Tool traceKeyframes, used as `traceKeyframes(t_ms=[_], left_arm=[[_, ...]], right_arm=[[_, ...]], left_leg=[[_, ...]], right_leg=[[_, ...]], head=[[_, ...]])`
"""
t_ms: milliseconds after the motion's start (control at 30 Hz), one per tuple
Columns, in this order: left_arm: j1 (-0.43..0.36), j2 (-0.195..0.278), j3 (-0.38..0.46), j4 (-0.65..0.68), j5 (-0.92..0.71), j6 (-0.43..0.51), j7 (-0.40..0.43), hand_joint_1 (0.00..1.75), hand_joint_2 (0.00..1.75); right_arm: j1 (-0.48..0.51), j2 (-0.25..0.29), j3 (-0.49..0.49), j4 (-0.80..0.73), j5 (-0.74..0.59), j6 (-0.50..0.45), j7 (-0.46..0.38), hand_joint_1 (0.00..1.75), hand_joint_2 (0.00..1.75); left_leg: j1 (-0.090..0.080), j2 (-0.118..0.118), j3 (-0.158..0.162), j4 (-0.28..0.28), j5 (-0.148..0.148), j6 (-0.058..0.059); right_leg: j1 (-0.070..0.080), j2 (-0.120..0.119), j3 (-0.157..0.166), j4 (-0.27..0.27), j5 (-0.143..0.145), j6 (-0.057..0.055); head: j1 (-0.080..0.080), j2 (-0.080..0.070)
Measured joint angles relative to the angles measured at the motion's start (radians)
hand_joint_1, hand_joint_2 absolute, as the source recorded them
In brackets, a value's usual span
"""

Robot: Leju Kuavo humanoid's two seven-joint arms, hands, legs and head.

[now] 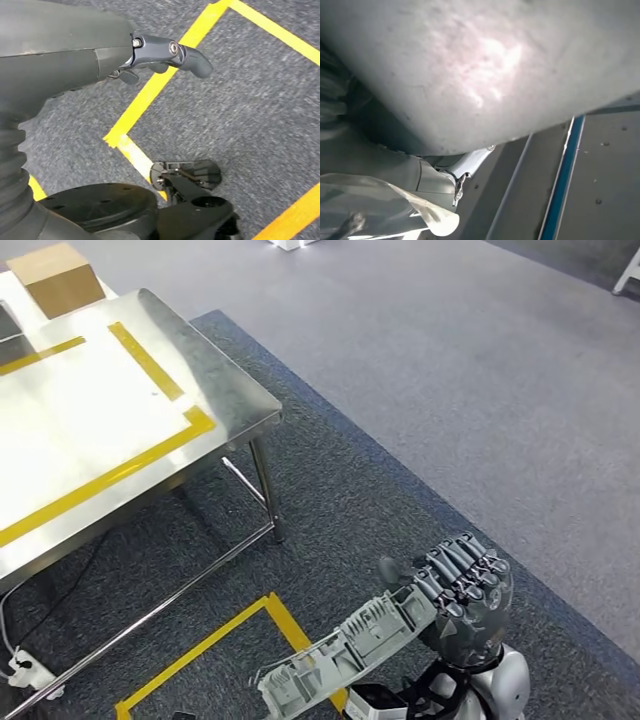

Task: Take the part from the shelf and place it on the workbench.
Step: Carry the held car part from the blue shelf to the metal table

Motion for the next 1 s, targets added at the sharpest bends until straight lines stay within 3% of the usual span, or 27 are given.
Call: traceKeyframes(t_ms=[100,167,200,233,300,367,400,467,533,600,633,667,700,767,833,900,967,1000], left_arm=[[-0.003,0.000,0.001,0.000,0.000,-0.017,-0.002,0.00,1.75],[-0.003,0.000,0.002,0.000,0.000,-0.023,-0.004,0.00,1.75],[-0.002,0.001,0.002,0.000,0.000,-0.024,-0.004,0.00,1.75],[-0.001,0.001,0.003,0.000,0.000,-0.025,-0.004,0.00,1.75],[-0.001,0.002,0.003,0.000,0.000,-0.026,-0.006,0.00,1.75],[-0.003,0.002,0.003,0.000,0.000,-0.029,-0.013,0.00,1.75],[-0.004,0.002,0.004,0.000,-0.001,-0.032,-0.018,0.00,1.75],[-0.001,0.002,0.005,0.000,-0.002,-0.036,-0.027,0.00,1.75],[-0.002,0.002,0.005,0.000,-0.006,-0.039,-0.033,0.00,1.75],[-0.005,0.002,0.006,0.000,-0.010,-0.042,-0.037,0.00,1.75],[-0.007,0.003,0.006,0.000,-0.012,-0.043,-0.038,0.00,1.75],[-0.007,0.003,0.006,0.000,-0.015,-0.043,-0.038,0.00,1.75],[-0.006,0.004,0.006,0.000,-0.018,-0.043,-0.036,0.00,1.75],[-0.006,0.005,0.006,0.000,-0.029,-0.042,-0.027,0.00,1.75],[-0.007,0.005,0.005,0.000,-0.042,-0.040,-0.019,0.00,1.75],[-0.007,0.004,0.004,0.000,-0.049,-0.038,-0.016,0.00,1.75],[-0.004,0.004,0.004,0.000,-0.052,-0.037,-0.015,0.00,1.75],[-0.003,0.004,0.004,0.000,-0.052,-0.037,-0.015,0.00,1.75]], right_arm=[[-0.003,0.004,0.004,0.000,0.002,0.000,0.000,1.75,1.75],[-0.003,0.004,0.005,0.000,0.002,0.000,0.000,1.75,1.75],[-0.003,0.004,0.005,0.000,0.003,0.000,0.000,1.75,1.75],[-0.003,0.004,0.006,0.000,0.003,0.000,0.000,1.75,1.75],[-0.005,0.004,0.006,0.000,0.003,0.000,0.000,1.75,1.75],[-0.007,0.004,0.007,0.000,-0.001,0.000,0.000,1.75,1.75],[-0.008,0.004,0.009,0.000,-0.004,0.000,0.000,1.75,1.75],[-0.014,0.004,0.012,0.000,-0.009,0.000,0.000,1.75,1.75],[-0.019,0.004,0.015,0.000,-0.012,0.000,0.000,1.75,1.75],[-0.017,0.004,0.015,0.000,-0.014,0.000,0.000,1.75,1.75],[-0.014,0.004,0.015,0.000,-0.015,0.000,0.000,1.75,1.75],[-0.010,0.003,0.014,0.000,-0.016,0.000,0.000,1.75,1.75],[-0.008,0.003,0.014,0.000,-0.019,0.000,0.000,1.75,1.75],[-0.004,0.003,0.013,-0.003,-0.027,0.000,0.000,1.75,1.75],[0.003,0.001,0.011,-0.009,-0.040,0.000,0.000,1.75,1.75],[0.013,-0.001,0.008,-0.017,-0.049,0.000,0.000,1.75,1.75],[0.019,-0.003,0.005,-0.023,-0.052,0.000,0.000,1.75,1.75],[0.020,-0.003,0.004,-0.026,-0.053,0.000,0.000,1.75,1.75]], left_leg=[[0.001,0.081,-0.074,0.161,-0.085,-0.015],[0.006,0.095,-0.120,0.253,-0.112,-0.021],[0.008,0.098,-0.118,0.249,-0.097,-0.022],[0.008,0.103,-0.097,0.206,-0.065,-0.021],[0.001,0.145,-0.028,0.070,-0.003,-0.013],[-0.009,0.187,0.007,-0.007,0.014,-0.001],[-0.014,0.192,0.008,-0.012,0.008,0.004],[-0.011,0.167,0.006,-0.017,0.010,0.014],[-0.005,0.143,0.010,-0.023,0.013,0.025],[-0.001,0.116,0.011,-0.024,0.014,0.034],[-0.001,0.101,0.011,-0.024,0.014,0.036],[-0.001,0.086,0.011,-0.024,0.014,0.037],[-0.001,0.071,0.012,-0.023,0.013,0.036],[0.000,0.040,0.017,-0.022,0.011,0.034],[0.000,0.012,0.015,-0.017,0.008,0.026],[0.004,-0.010,0.006,-0.015,0.010,0.013],[0.007,-0.022,0.001,-0.015,0.013,0.001],[0.005,-0.005,-0.002,-0.008,0.008,-0.005]], right_leg=[[0.001,-0.048,0.011,-0.003,-0.006,-0.013],[0.004,-0.079,0.015,-0.003,-0.012,-0.015],[0.004,-0.093,0.018,-0.003,-0.015,-0.014],[0.005,-0.106,0.023,-0.003,-0.018,-0.013],[0.008,-0.130,0.035,-0.003,-0.028,-0.006],[0.014,-0.149,0.042,-0.002,-0.036,0.004],[0.016,-0.160,0.044,-0.003,-0.039,0.009],[0.016,-0.171,0.049,-0.004,-0.046,0.019],[0.012,-0.126,0.033,0.036,-0.076,0.027],[0.009,-0.065,-0.028,0.157,-0.134,0.031],[0.009,-0.053,-0.066,0.225,-0.157,0.031],[0.009,-0.048,-0.096,0.270,-0.163,0.031],[0.009,-0.046,-0.108,0.277,-0.147,0.031],[0.007,-0.033,-0.079,0.181,-0.068,0.028],[0.001,0.018,-0.028,0.060,-0.015,0.024],[0.000,0.051,-0.006,0.016,-0.012,0.018],[0.001,0.033,0.000,0.008,-0.010,0.009],[0.000,0.020,0.004,0.005,-0.010,0.003]], head=[[-0.011,0.000],[-0.011,0.000],[-0.011,0.000],[-0.011,0.000],[-0.011,0.000],[-0.010,0.000],[-0.009,0.000],[-0.005,0.000],[-0.002,0.000],[0.004,0.000],[0.006,0.000],[0.006,0.000],[0.006,0.000],[0.006,0.000],[0.005,0.000],[0.004,0.000],[0.004,0.000],[0.000,0.000]])
